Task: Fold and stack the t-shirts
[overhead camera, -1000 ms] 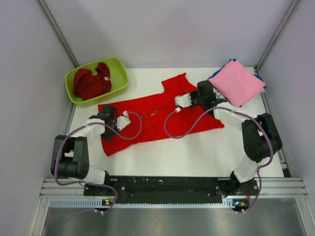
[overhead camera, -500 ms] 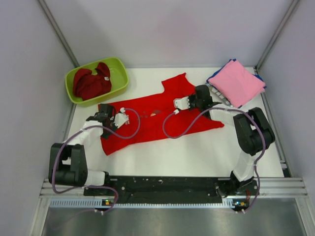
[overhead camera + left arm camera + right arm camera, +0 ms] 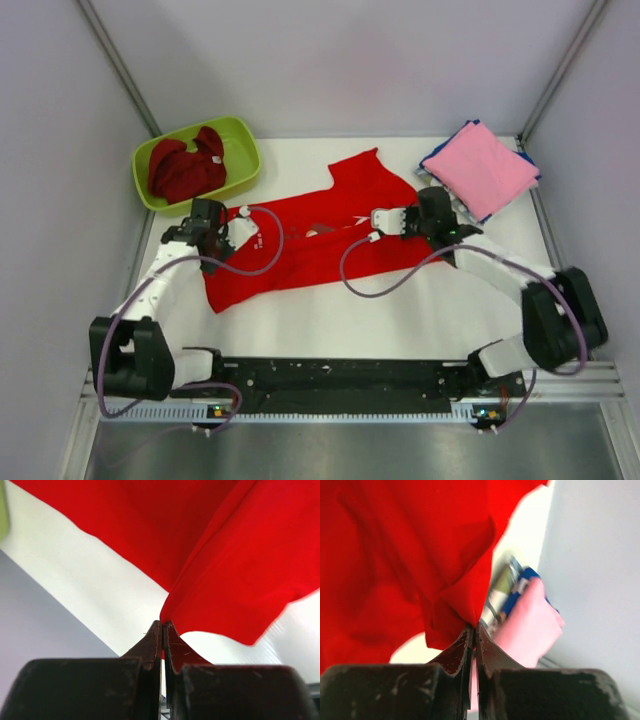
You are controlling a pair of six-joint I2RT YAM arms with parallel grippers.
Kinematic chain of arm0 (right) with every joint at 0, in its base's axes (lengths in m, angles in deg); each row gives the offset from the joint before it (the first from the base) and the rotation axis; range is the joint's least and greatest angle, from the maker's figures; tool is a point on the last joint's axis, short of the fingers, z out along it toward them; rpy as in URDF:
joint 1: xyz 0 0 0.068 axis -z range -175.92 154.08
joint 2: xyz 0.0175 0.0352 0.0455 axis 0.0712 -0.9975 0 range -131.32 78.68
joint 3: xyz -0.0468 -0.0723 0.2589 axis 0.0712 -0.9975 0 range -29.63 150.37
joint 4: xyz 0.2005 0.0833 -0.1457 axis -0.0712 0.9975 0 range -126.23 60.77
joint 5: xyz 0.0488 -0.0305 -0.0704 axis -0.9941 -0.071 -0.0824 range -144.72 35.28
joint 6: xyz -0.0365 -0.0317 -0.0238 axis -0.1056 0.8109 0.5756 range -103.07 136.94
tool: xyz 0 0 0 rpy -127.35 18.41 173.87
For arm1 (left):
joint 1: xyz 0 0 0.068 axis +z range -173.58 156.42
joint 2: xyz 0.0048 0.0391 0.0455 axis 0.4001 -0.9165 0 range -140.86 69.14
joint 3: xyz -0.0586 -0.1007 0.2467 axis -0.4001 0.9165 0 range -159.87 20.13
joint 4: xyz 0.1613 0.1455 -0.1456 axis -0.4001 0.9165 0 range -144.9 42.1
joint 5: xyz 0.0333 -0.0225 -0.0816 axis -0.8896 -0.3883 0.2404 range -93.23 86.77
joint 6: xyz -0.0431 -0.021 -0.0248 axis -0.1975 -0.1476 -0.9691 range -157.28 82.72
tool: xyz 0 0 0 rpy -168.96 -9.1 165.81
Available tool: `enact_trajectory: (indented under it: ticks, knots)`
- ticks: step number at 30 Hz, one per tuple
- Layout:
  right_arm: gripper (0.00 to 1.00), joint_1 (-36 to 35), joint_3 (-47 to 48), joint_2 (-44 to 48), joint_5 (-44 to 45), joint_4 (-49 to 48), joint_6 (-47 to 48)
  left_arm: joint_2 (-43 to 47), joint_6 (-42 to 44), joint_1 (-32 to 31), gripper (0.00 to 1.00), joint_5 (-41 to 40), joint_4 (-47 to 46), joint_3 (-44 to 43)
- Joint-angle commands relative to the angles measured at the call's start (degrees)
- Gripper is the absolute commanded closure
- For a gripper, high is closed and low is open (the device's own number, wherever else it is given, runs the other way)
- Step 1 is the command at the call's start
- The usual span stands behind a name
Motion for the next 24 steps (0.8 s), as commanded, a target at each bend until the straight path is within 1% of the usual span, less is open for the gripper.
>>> enact_trajectory:
  ticks: [1, 5, 8, 11, 15, 17, 19, 20, 22, 24]
  knots:
    - [1.0, -0.13, -1.97, 19.42, -3.69, 15.05, -7.52, 8.2, 0.08, 0.12, 1.0, 7.01, 13.68, -5.63]
    - [1.0, -3.55, -1.27, 29.71, -1.87, 32.0, -11.22, 14.44, 1.75, -0.15, 1.0, 14.22, 22.56, -5.11]
    - [1.0, -7.42, -1.35, 35.69, -0.98, 44.14, -13.76, 19.97, 2.81, -0.5, 1.0, 15.2, 26.17, -2.83]
    - [1.0, -11.02, -3.02, 41.23, -0.8, 51.1, -18.86, 25.16, 3.33, -0.59, 1.0, 15.9, 29.86, -2.56]
    - [1.0, -13.75, -2.5, 46.95, -2.03, 59.27, -23.17, 31.93, 3.6, -0.59, 1.0, 18.36, 36.54, -5.81]
    - [1.0, -13.85, -2.41, 49.15, -3.78, 62.0, -23.7, 35.0, 4.21, -0.59, 1.0, 19.41, 37.87, -5.38]
    - [1.0, -13.85, -3.46, 51.09, -4.14, 62.55, -22.39, 37.99, 4.92, -0.59, 1.0, 20.73, 35.95, -2.23]
    - [1.0, -13.85, -4.16, 51.18, -5.79, 62.02, -21.17, 38.7, 4.57, -0.59, 1.0, 21.08, 34.55, -0.9]
    - [1.0, -13.85, -5.13, 49.87, -5.81, 59.22, -19.67, 37.75, 3.17, -0.59, 1.0, 21.18, 31.47, 1.47]
    - [1.0, -13.85, -5.48, 47.59, -4.76, 53.96, -18.35, 34.95, 1.59, -0.59, 1.0, 19.69, 27.35, 2.62]
